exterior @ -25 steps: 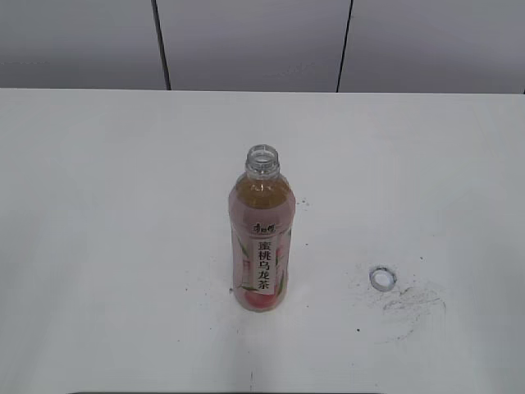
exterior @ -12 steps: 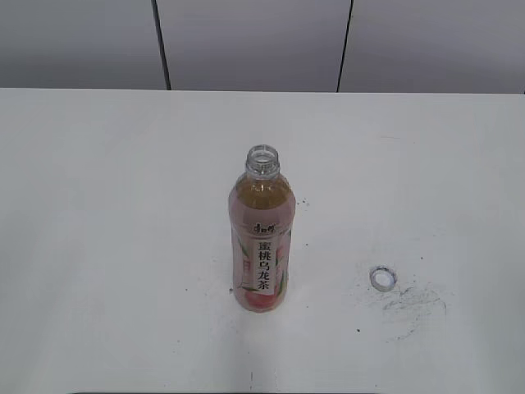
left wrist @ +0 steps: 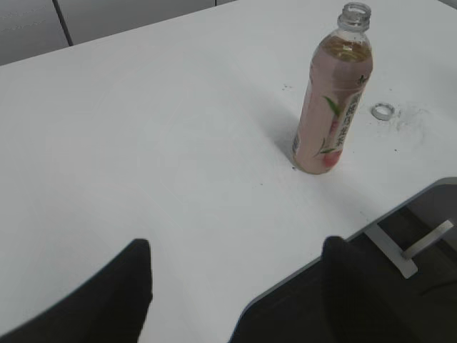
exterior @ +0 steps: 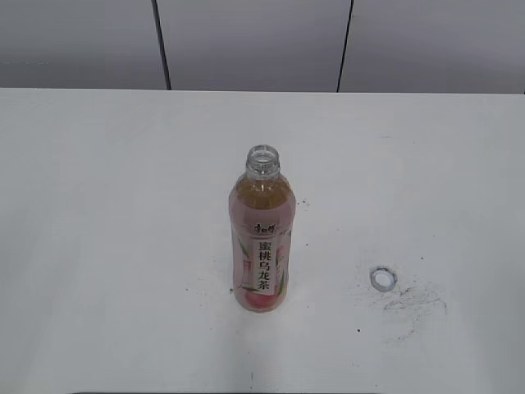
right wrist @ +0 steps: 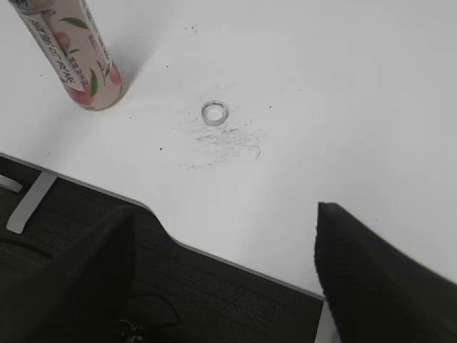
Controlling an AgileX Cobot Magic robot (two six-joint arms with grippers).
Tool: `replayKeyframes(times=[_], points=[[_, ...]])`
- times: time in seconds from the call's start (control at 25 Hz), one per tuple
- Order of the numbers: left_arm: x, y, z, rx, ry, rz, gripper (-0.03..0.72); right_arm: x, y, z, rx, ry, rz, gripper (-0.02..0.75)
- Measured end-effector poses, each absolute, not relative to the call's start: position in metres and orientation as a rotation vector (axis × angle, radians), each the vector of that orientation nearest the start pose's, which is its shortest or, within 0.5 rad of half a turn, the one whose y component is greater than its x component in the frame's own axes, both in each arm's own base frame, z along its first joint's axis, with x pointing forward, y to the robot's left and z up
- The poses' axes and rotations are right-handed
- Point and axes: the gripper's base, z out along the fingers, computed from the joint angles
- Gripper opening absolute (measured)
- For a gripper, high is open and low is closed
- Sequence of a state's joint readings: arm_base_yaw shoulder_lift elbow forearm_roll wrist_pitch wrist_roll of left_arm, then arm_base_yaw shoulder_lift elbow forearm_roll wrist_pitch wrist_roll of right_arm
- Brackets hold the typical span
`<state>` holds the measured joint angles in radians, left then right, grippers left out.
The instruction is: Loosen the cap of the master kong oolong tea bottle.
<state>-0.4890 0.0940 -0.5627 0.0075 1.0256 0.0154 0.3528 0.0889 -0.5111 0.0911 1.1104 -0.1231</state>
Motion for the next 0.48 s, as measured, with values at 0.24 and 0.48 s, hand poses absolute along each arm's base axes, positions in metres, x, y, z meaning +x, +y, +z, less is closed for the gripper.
replayKeyframes(times=[0.24,0.48], points=[[0.001,0.0,0.298,0.38,1.984,-0.214,0.437,0.003,0.009,0.277,-0.514,2.114,0.244,0.586],[-0.012,0.003,0.297,0.225,1.93,-0.126,0.437,0.003,0.009,0.277,-0.479,2.12,0.229,0.586]])
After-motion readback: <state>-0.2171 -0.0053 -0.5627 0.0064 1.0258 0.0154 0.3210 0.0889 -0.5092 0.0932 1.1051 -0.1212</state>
